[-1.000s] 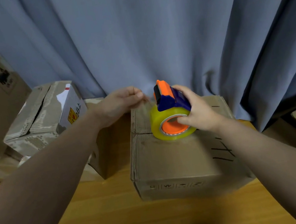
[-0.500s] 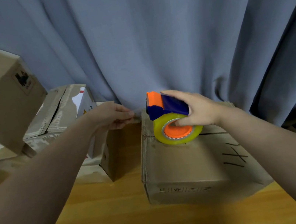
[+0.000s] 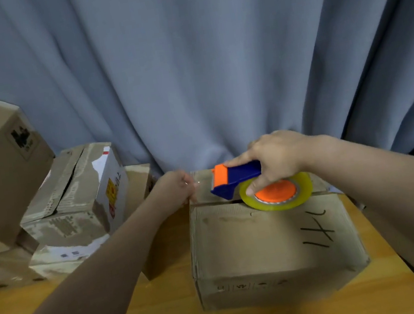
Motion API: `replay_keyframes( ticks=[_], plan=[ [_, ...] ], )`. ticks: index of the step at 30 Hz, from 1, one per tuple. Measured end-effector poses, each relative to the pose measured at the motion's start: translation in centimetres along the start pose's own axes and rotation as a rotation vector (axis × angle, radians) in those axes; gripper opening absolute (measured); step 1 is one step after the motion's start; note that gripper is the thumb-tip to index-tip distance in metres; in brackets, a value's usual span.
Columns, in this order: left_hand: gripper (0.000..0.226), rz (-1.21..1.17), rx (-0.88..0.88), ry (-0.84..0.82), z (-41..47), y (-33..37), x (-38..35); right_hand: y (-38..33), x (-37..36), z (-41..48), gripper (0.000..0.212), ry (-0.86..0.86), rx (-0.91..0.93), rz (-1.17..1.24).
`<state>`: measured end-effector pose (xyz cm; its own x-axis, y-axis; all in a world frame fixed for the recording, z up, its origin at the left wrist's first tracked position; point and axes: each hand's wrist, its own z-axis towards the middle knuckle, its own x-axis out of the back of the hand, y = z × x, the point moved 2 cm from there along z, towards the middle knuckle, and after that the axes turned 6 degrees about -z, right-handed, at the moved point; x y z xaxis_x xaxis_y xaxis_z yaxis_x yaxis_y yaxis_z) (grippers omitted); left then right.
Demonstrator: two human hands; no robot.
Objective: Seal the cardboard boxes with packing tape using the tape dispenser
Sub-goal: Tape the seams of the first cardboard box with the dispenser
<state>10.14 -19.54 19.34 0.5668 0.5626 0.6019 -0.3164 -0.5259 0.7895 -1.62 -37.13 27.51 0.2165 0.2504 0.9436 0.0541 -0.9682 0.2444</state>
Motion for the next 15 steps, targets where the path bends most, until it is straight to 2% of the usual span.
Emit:
replay_keyframes(
  ticks=[3,6,10,13,15],
  plan=[
    [0.017,0.051,0.007,0.027,-0.6,-1.8,0.5,0.0,-0.9,-0.2,0.074,-0.027,-0.014,-0.024],
    [0.013,-0.019,0.057,0.037,-1.1,-4.2,1.7,0.0,-1.9,-0.3,0.073,-0.064,-0.032,-0.031],
    [0.009,-0.06,0.133,-0.002,-1.0,-6.3,1.6,-1.5,-2.5,0.7,0.065,-0.003,0.013,-0.11],
    [0.017,-0.1,0.184,0.02,-0.4,-7.1,1.1,-2.5,-2.7,1.9,0.061,-0.001,0.018,-0.133],
    [0.014,-0.082,0.207,0.018,-0.1,-7.6,0.8,-2.7,-2.7,2.5,0.058,-0.01,0.017,-0.129]
  ],
)
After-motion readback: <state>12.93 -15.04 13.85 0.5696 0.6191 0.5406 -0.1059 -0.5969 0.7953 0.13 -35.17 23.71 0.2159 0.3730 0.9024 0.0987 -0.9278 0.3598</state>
